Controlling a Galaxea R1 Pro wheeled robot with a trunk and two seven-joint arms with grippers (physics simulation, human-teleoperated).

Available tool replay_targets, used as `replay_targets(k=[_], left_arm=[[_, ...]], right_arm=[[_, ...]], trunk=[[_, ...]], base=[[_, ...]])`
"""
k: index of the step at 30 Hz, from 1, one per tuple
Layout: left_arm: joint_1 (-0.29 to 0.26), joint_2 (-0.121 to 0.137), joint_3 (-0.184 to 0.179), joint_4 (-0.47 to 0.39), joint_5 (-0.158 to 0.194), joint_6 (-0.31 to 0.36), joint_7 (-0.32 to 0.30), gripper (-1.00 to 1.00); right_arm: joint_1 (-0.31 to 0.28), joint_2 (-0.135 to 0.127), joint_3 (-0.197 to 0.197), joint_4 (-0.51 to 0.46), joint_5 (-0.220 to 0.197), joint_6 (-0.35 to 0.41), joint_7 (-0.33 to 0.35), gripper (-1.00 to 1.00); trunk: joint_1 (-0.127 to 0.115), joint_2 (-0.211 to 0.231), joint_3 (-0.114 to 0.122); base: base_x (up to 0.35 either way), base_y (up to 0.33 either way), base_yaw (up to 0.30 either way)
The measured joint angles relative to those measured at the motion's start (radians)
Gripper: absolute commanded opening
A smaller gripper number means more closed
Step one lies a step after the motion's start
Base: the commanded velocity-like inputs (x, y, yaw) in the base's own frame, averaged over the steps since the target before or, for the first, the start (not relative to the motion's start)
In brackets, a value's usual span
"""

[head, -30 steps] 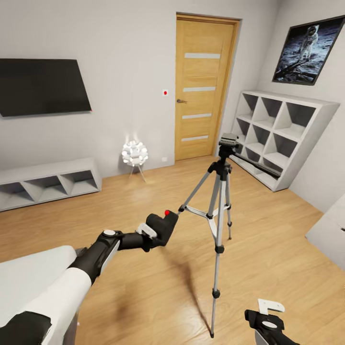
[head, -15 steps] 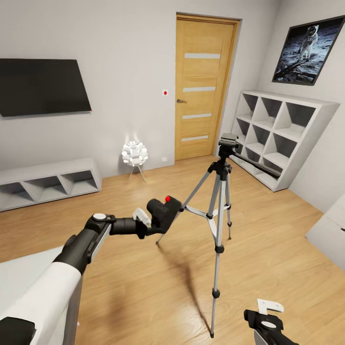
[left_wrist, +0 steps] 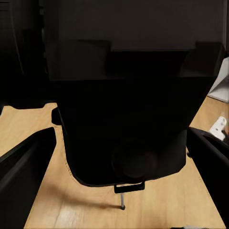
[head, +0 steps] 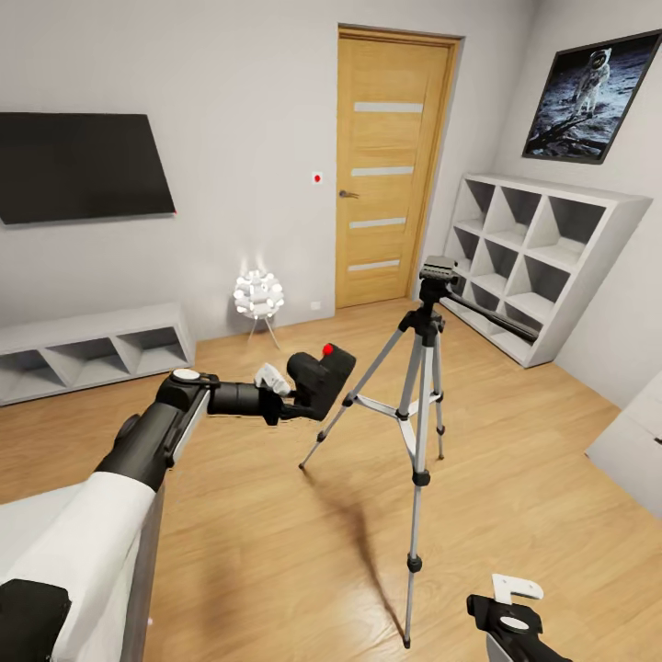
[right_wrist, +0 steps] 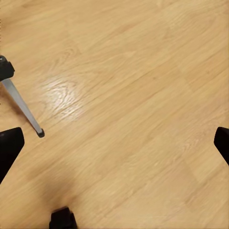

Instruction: Attach the digital camera to the camera tripod in the bedroom.

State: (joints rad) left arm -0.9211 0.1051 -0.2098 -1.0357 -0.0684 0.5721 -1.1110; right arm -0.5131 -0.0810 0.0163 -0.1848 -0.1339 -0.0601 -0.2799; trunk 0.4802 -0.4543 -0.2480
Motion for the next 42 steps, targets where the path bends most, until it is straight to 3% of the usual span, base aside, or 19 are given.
replay_targets(k=[6,13,23,33,42], left_arm=[[-0.076,-0.004,0.001,-0.004,0.003,0.077,-0.049,-1.0],[-0.149,-0.009,0.001,-0.005,0.006,0.156,-0.061,-1.0],[-0.304,-0.016,0.002,-0.005,0.014,0.381,-0.063,-1.0],[-0.354,-0.016,0.002,-0.008,0.01,0.414,-0.061,-1.0],[-0.362,-0.016,0.002,-0.05,0.015,0.427,-0.063,-1.0]], right_arm=[[0.0,0.001,0.0,0.004,0.0,0.0,0.0,1.0],[0.0,0.002,0.0,0.006,0.001,-0.001,0.0,1.0],[0.0,0.004,0.001,0.017,0.005,0.0,-0.001,1.0],[0.0,0.006,0.001,0.026,0.005,-0.001,-0.001,1.0],[0.0,0.008,0.002,0.026,0.005,-0.001,-0.001,1.0]], trunk=[[0.0,0.0,0.0],[0.0,0.0,0.0],[0.0,0.0,0.0],[0.0,0.0,0.0],[0.0,0.0,0.0]], base=[[0.0,0.0,0.0],[0.0,0.0,0.0],[0.0,0.0,0.0],[0.0,0.0,0.0],[0.0,0.0,0.0]])
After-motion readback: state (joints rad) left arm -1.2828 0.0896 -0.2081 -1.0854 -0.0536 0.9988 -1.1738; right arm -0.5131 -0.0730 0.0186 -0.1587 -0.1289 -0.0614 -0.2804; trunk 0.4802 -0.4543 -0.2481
